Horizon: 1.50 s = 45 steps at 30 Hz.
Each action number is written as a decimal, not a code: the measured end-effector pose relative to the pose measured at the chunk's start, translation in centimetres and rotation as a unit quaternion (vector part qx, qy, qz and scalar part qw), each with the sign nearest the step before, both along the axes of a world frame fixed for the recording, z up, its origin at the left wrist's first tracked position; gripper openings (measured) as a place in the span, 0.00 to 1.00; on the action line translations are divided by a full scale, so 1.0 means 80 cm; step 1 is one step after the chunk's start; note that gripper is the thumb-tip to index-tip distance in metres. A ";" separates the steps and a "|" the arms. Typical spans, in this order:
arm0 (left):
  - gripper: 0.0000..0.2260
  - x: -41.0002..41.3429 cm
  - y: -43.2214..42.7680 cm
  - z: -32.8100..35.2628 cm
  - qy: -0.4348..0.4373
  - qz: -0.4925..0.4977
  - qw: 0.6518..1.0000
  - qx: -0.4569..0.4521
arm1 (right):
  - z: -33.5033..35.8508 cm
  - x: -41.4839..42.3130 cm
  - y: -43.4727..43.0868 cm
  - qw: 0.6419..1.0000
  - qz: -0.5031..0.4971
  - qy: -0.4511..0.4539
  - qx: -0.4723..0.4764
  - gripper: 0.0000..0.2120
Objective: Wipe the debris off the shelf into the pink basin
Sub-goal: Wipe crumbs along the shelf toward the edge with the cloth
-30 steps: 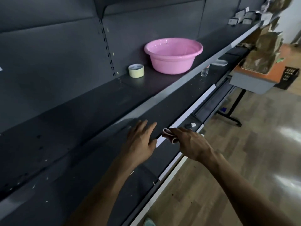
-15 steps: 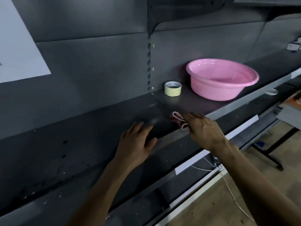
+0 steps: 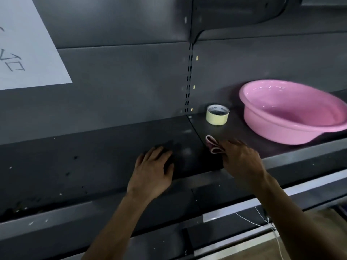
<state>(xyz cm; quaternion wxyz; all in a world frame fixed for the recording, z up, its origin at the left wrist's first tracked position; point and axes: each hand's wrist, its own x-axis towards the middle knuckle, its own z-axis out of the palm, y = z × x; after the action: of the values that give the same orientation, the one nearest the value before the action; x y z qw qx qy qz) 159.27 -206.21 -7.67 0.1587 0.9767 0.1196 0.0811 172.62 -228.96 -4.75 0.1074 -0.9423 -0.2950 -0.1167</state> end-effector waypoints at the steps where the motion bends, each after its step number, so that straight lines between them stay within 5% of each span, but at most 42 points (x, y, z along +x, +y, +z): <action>1: 0.22 0.000 0.006 0.003 -0.004 -0.001 1.000 -0.002 | -0.003 -0.001 0.000 1.000 0.000 0.001 0.009 0.14; 5: 0.23 0.012 0.020 0.014 -0.016 -0.006 1.000 0.007 | 0.000 0.001 0.017 0.998 0.008 -0.001 0.063 0.10; 21: 0.21 0.010 0.007 0.009 -0.041 0.081 0.996 0.022 | 0.001 -0.003 0.041 0.994 0.106 0.020 0.025 0.18; 29: 0.21 -0.019 0.075 0.008 -0.005 0.091 0.996 0.014 | 0.001 -0.014 0.050 0.988 0.147 0.022 0.043 0.11; 39: 0.24 -0.034 0.121 0.003 -0.028 0.033 0.999 -0.033 | -0.011 -0.087 0.186 0.981 0.152 0.080 0.093 0.04; 45: 0.19 -0.049 0.133 -0.002 -0.055 0.048 0.997 -0.010 | 0.025 -0.066 0.144 0.971 0.121 0.044 0.201 0.16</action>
<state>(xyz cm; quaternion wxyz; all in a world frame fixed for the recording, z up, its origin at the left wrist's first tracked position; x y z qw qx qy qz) 155.33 -195.53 -7.82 0.1710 0.9622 0.1582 0.1409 167.36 -217.41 -2.74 0.3208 -0.8628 -0.3725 -0.1179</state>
